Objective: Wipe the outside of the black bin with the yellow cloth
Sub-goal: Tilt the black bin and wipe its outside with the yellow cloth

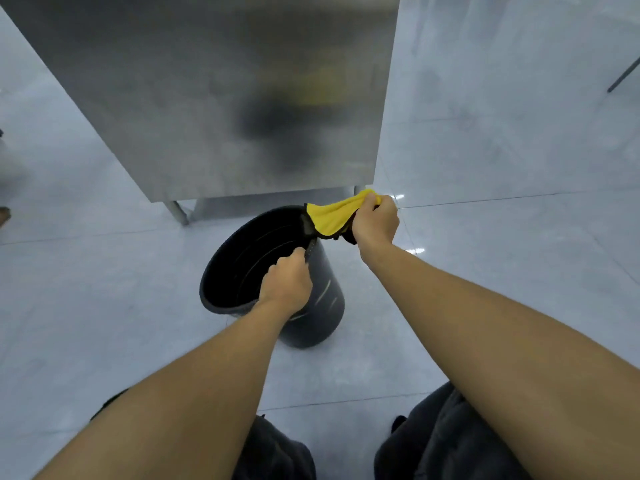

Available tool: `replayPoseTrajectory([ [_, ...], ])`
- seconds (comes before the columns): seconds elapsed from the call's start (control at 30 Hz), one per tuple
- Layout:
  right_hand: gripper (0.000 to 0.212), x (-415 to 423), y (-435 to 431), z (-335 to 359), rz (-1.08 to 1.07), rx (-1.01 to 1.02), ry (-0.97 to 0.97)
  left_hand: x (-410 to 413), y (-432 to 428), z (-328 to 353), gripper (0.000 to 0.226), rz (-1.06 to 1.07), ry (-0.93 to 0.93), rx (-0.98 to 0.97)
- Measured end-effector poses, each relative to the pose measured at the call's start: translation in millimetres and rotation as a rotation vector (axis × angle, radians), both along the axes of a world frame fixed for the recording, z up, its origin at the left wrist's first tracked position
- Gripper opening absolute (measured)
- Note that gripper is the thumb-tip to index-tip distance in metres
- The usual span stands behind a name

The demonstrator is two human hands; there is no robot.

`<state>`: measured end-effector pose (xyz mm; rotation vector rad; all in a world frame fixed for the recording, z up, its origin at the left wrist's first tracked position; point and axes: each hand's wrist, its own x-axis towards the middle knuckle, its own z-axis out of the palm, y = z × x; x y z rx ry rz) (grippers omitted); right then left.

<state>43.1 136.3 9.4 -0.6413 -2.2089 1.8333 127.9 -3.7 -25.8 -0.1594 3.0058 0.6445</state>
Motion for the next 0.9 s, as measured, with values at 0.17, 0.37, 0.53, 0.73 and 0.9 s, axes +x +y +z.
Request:
replayPoseTrajectory([
  [0.17,0.023,25,-13,5,-0.038,-0.014,0.178,8,-4,4,0.022,0.137,0.111,0.134],
  [0.37,0.018,50,-31,-36,0.303,0.172,0.259,8,-18,3,0.026,0.194,0.167,0.209],
  [0.53,0.017,64,-54,-70,0.62,0.199,0.112,6,-21,1,0.022,0.104,0.188,0.232],
  [0.73,0.01,60,-53,-90,0.583,0.217,-0.115,2,-24,-2,0.019,0.22,0.212,0.209],
  [0.9,0.028,59,-65,-88,0.625,0.329,0.035,-3,-29,0,0.007,0.209,0.216,0.16],
])
